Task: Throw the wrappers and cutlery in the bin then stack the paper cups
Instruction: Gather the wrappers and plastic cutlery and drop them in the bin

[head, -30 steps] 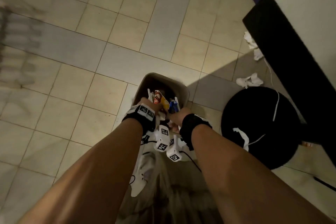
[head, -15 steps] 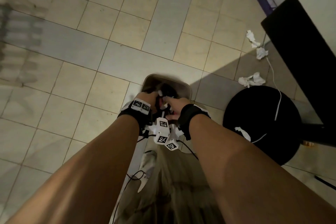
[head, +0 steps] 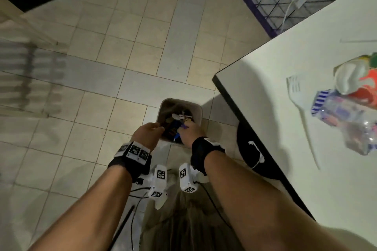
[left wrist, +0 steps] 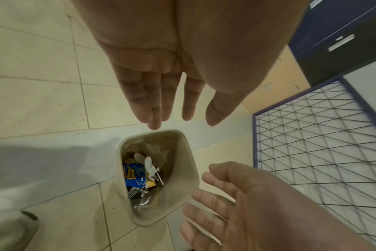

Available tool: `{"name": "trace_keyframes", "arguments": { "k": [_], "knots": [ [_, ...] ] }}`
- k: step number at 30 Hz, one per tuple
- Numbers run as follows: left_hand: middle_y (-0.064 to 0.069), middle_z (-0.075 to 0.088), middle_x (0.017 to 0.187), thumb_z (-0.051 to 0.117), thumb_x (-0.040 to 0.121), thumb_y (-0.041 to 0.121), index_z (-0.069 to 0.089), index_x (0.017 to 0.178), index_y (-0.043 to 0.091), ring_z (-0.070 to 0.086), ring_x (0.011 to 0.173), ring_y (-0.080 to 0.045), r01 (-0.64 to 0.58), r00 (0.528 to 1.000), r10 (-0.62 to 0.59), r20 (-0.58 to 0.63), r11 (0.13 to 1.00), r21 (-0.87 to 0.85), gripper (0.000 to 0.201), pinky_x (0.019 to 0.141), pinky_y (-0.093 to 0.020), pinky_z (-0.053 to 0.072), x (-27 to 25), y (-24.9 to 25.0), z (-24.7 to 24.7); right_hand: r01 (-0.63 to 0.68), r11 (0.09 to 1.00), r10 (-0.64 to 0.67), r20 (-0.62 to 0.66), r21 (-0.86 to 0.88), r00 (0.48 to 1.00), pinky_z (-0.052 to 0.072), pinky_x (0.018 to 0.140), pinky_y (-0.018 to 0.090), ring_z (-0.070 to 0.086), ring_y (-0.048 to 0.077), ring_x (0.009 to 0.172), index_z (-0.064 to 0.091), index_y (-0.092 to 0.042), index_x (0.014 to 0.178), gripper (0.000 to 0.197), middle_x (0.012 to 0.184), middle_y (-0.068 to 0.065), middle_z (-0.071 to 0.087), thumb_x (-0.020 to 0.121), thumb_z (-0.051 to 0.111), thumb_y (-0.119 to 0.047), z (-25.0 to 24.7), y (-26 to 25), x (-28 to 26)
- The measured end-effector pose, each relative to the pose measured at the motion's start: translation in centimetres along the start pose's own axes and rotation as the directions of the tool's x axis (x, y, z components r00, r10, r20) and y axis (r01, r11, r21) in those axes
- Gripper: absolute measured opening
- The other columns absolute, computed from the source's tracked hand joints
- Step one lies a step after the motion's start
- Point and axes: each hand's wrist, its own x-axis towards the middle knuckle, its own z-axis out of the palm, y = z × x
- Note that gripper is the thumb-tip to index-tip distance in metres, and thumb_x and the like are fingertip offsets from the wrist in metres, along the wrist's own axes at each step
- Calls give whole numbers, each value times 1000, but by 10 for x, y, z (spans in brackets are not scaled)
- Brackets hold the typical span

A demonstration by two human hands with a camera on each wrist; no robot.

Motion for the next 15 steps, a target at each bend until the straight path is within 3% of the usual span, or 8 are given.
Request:
{"name": "trace_keyframes", "arguments": {
  "k": [3,7,11,15],
  "knots": [
    [-16,75,115,62,64,51,68,122,24,68,112,-37,-23,1000,22,-15,996,-89,65,101,-53,53,-55,7,-27,83,997,-83,61,9,995,44,104,32,53,32,129,49,-17,146,48,142,9,56,99,52,-29,-14,-14,-78],
    [-6,74,105,62,60,58,66,120,27,70,103,-31,-93,994,84,-64,985,-144,67,99,-54,54,-133,28,-58,214,976,-211,104,-26,972,40,106,25,52,25,133,46,-20,149,48,147,7,54,101,49,-25,-33,-22,-177],
    [-2,73,96,60,61,62,64,120,27,70,92,-28,-231,972,217,-91,956,-182,69,89,-49,56,-208,74,-74,328,944,-329,85,26,941,50,102,33,63,21,116,60,-20,133,37,129,7,66,97,49,-22,-63,-23,-263],
    [-2,73,90,62,71,45,63,105,37,71,90,-32,-282,959,271,-80,937,-205,36,85,-49,56,-252,123,-68,377,925,-377,-24,38,926,45,79,6,61,7,93,67,-13,124,27,116,4,71,99,55,-14,-114,-28,-327]
  ]
}}
